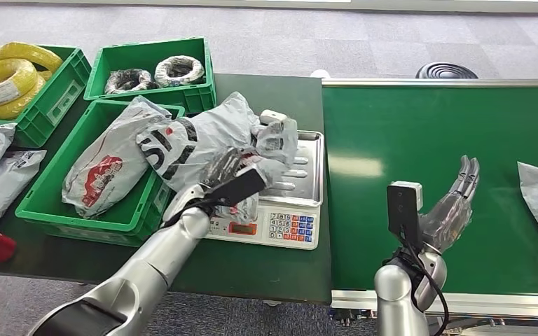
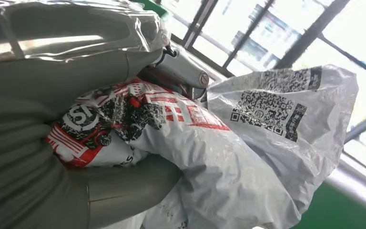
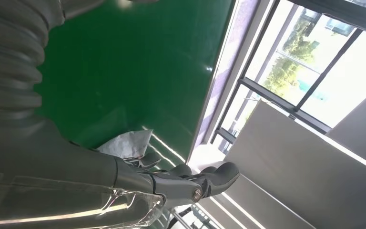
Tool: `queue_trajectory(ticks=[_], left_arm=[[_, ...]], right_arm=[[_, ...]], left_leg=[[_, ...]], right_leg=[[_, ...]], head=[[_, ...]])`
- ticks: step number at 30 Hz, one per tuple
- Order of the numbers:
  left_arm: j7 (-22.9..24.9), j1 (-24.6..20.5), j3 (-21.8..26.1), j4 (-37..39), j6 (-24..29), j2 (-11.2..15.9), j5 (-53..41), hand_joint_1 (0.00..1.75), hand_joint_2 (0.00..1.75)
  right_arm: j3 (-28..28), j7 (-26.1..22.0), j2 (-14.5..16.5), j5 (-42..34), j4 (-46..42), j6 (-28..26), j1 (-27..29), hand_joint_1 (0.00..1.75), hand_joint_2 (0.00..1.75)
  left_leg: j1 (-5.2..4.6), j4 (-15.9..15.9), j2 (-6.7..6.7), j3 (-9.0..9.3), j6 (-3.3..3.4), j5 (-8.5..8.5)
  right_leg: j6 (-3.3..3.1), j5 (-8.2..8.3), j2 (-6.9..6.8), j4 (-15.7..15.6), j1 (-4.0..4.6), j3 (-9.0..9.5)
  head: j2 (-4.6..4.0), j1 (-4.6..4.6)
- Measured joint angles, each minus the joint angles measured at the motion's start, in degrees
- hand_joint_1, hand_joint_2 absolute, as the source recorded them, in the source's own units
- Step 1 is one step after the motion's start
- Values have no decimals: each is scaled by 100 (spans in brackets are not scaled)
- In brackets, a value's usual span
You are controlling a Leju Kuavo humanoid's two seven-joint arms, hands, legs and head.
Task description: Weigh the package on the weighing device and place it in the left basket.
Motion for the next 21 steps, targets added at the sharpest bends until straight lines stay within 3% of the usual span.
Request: queue_trajectory(ticks=[10, 18, 21], left_arm=[[-19, -680, 1320, -108, 429, 564, 1013, 168, 175], [-247, -739, 1990, 13, 610, 839, 1550, 167, 175], [-292, -735, 2170, 61, 661, 904, 1696, 159, 175]], right_arm=[[-46, -262, 1, -79, 98, -7, -5, 0, 175], [-85, -287, 15, -104, 100, -7, 41, 0, 175], [-85, -236, 17, -96, 98, -8, 65, 0, 175]], left_leg=[[0, 0, 4, 1, -1, 1], [0, 0, 4, 1, -2, 2], [0, 0, 4, 1, -2, 2]], right_leg=[[0, 0, 5, 9, 0, -6], [-1, 0, 5, 10, 0, -5], [-1, 0, 5, 10, -1, -5]], head=[[-1, 0], [0, 1], [0, 0]])
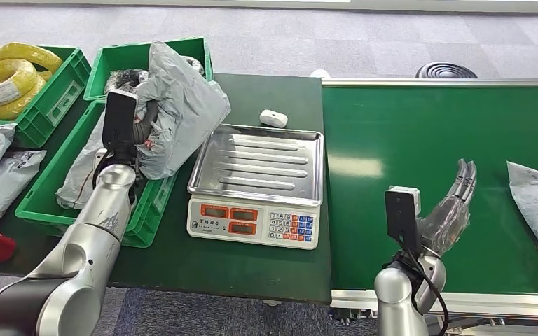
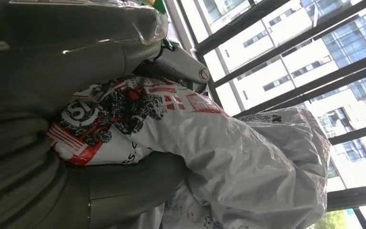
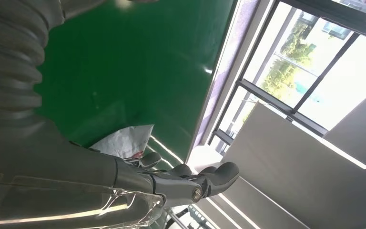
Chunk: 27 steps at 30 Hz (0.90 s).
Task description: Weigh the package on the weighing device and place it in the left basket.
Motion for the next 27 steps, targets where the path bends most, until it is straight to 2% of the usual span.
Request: queue_trajectory(ticks=[1, 2, 5, 6, 7, 11, 19, 27], left_arm=[[-8, 3, 50, 15, 23, 19, 28, 154, 175], [-11, 6, 98, 31, 54, 38, 54, 135, 175], [-27, 25, 236, 85, 157, 87, 150, 22, 175], [-38, 37, 283, 102, 196, 103, 192, 1, 175], [-47, 50, 334, 122, 243, 119, 242, 0, 175], [-29, 126, 607, 239, 505, 187, 580, 0, 0], [-155, 414, 1325, 544, 661, 291, 1348, 0, 0], [-338, 580, 1588, 656, 738, 271, 1550, 0, 0]], right_arm=[[0, 15, 0, 0, -1, -1, 8, 0, 175], [0, 30, 0, 0, -1, -1, 16, 0, 175], [2, 69, 0, -1, -2, -1, 35, 0, 175], [3, 82, 0, -2, -3, -1, 39, 0, 175], [5, 95, 0, -2, -3, -1, 43, 0, 175], [2, 113, 0, -3, -3, -1, 45, 0, 175], [-48, -44, 8, -31, -4, -3, 51, 0, 175], [-106, -89, 48, -69, -16, -6, 91, 0, 175]], left_leg=[[0, 0, 0, 0, 0, 0], [0, 0, 0, 0, 0, 0], [0, 0, 0, 0, 0, 0], [0, 0, 0, 0, 0, 0], [0, 0, 0, 0, 0, 0], [0, 0, 0, 0, -1, 0], [1, 0, -3, 1, -1, 0], [-4, -3, -8, 32, -1, -1]], right_leg=[[0, 0, 0, 0, 0, 0], [0, 0, 0, 0, 0, 0], [0, 0, 0, 0, 0, 0], [0, 0, 0, 0, 0, 0], [0, 0, 0, 0, 0, 0], [0, 0, 0, 0, 1, 0], [0, -1, -2, 0, -1, 0], [-4, -6, -6, -4, -6, 31]], head=[[0, 0], [0, -1], [0, -1], [0, 0], [0, 0], [-1, 0], [0, 0], [0, -2]])
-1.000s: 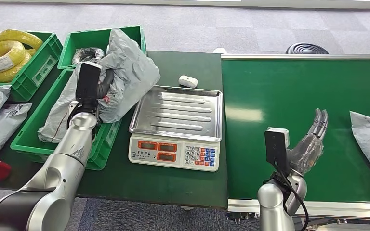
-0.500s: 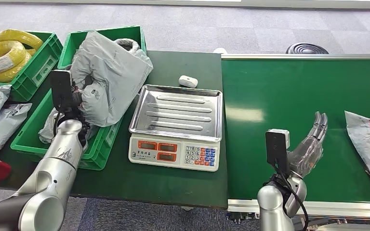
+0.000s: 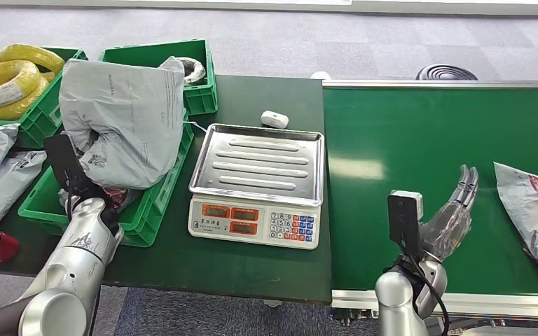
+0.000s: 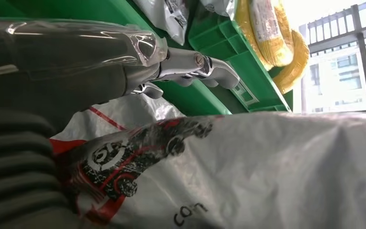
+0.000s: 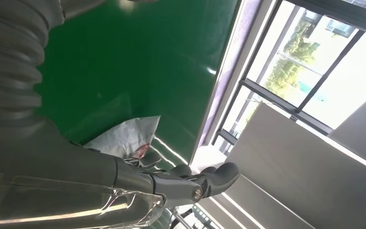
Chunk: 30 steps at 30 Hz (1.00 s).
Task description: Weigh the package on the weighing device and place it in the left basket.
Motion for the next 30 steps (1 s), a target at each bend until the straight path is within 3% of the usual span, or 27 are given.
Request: queue_trajectory(ticks=[9, 14, 20, 30], left_arm=[[-319, 255, 117, -23, 362, -139, 109, 0, 0], [-708, 404, 0, -219, 726, -238, -165, 0, 0], [-804, 714, -172, -481, 881, -333, -320, 0, 0], [-821, 1669, -746, -1845, 891, -472, -455, 0, 0]], right_arm=[[28, 197, 25, -74, -33, -2, 71, 0, 175], [150, 381, 7, -61, -33, -2, 97, 0, 175], [237, 438, -22, -37, -33, -2, 101, 0, 175], [313, 417, -76, -72, -32, -2, 121, 0, 175]], left_leg=[[-1, -5, -2, 40, 0, 1], [-2, -5, -2, 52, -1, 1], [-2, -7, -3, 70, -2, 1], [-1, -5, 7, 41, -5, 3]], right_leg=[[-1, -1, -4, 1, 0, 41], [-1, -1, -4, 1, 0, 53], [-7, -5, -7, 0, 3, 68], [-8, -4, 2, 4, 2, 38]], head=[[0, 4], [0, 4], [0, 4], [-1, 5]])
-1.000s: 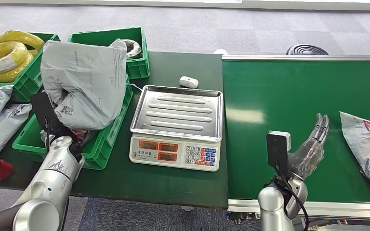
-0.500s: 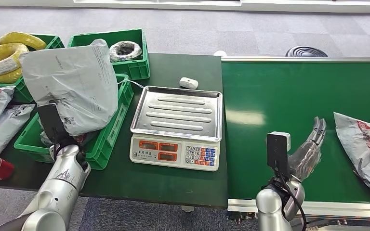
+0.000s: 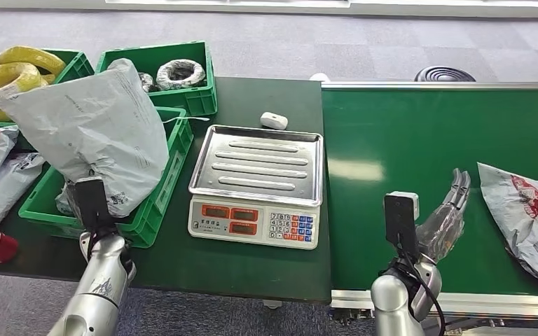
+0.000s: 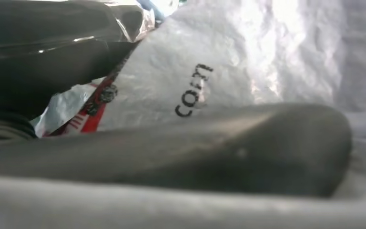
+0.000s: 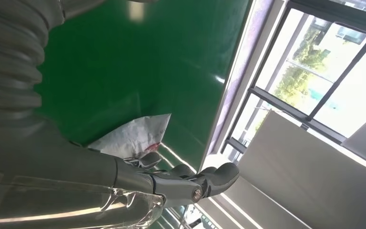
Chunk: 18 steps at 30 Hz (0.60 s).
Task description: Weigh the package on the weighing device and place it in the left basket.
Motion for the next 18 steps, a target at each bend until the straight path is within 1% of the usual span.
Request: queue_trajectory(ticks=[2, 5, 8, 10, 13, 18], left_arm=[[2, 352, -204, -682, -49, -11, 106, 0, 0], [2, 862, -535, -1980, -13, -18, 53, 0, 0], [1, 1177, -811, -3166, 92, -17, -92, 0, 0], [1, 1318, -956, -3831, 124, -18, -141, 0, 0], [1, 1446, -1105, -4617, 134, -13, -153, 0, 0], [1, 1529, -1207, -5390, 131, 11, 11, 0, 0]], right_arm=[[5, -46, -13, -25, 3, 0, 1, 0, 175], [-1, -160, -30, -27, 11, 0, 14, 0, 175], [-22, -292, -27, -2, 13, 0, 56, 0, 175], [-46, -356, -22, 11, 13, 0, 96, 0, 175], [-100, -425, -8, 16, 11, -1, 162, 0, 175], [-179, -435, 11, -19, -8, -2, 209, 0, 175]], left_leg=[[1, 2, 3, -25, 0, 0], [1, 6, 0, -58, 0, 0], [1, 6, -2, -71, 0, -1], [1, 5, -1, -74, -1, -1], [1, 4, 0, -75, -1, -2], [2, 3, 0, -73, -2, -1]], right_leg=[[0, 1, 3, 0, 0, -27], [1, 1, 3, 0, 0, -58], [1, 1, 2, -1, 0, -69], [1, 1, 2, -1, 2, -74], [0, 1, 2, -1, 3, -75], [0, 1, 2, -1, 4, -74]], head=[[0, 0], [1, 0], [1, -1], [1, -1], [1, 1], [-1, 1]])
